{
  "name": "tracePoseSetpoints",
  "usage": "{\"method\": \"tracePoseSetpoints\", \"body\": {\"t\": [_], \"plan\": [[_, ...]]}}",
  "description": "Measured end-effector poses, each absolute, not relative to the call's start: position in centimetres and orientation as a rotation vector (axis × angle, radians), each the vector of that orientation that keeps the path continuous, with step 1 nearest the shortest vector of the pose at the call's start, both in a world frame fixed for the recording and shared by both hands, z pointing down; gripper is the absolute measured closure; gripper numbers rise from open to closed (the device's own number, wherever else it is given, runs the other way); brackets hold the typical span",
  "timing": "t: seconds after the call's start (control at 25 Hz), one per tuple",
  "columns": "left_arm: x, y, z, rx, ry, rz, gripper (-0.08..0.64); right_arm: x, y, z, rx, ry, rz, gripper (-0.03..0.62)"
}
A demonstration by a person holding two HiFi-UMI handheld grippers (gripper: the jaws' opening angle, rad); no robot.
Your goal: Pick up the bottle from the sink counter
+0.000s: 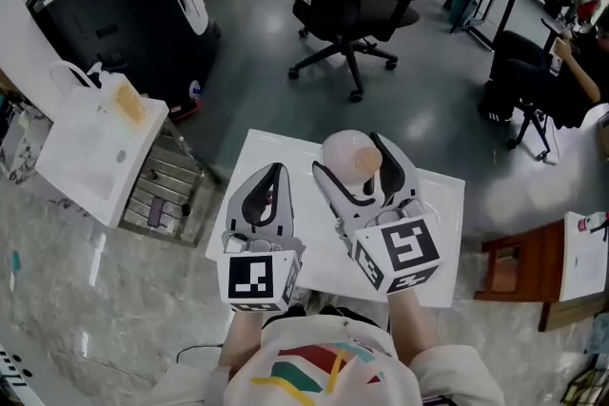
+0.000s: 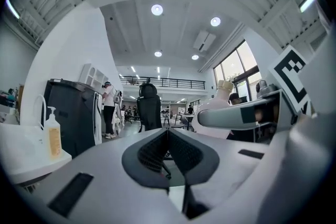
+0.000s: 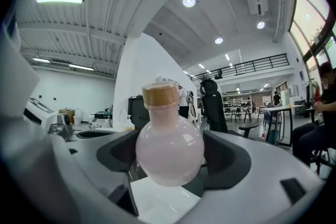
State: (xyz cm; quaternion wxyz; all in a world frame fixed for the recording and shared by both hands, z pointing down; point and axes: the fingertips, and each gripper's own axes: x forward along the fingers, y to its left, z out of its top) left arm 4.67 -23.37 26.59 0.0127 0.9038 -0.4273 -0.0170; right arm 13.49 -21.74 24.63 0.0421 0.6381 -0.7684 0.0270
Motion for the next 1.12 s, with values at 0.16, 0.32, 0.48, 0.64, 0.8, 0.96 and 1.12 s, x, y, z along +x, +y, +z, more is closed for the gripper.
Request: {"method": "tracePoseSetpoints", "body": {"t": [0.16, 0.32, 0.48, 0.64, 0.8, 0.96, 1.12], "plan": [[7.7, -22.3, 26.0, 2.889, -1.253, -0.009, 0.541, 15.6, -19.5, 24.2, 2.043, -2.253, 0.022, 0.215], [10.0, -20.5, 25.3, 2.949, -1.157, -0.045, 0.541, 16.6, -16.8, 24.3, 2.101, -2.207, -0.010, 0.215], [11.7, -19.5, 25.6, 2.984, -1.086, -0.034, 0.541, 18.1, -14.4, 24.4, 2.191, -2.127, -0.065, 0.215], [12.5, -18.6, 25.2, 3.013, -1.027, -0.061, 0.541, 19.2, -12.4, 24.1, 2.272, -2.048, -0.078, 0.215], [13.4, -17.4, 25.0, 3.041, -0.984, -0.083, 0.541, 20.1, -10.8, 24.4, 2.326, -1.983, -0.085, 0.215], [13.9, -16.4, 25.4, 3.066, -0.952, -0.075, 0.541, 20.8, -9.7, 25.2, 2.355, -1.933, -0.079, 0.215], [14.1, -16.1, 25.6, 3.077, -0.937, -0.060, 0.541, 21.2, -9.1, 26.1, 2.368, -1.920, -0.040, 0.215]]}}
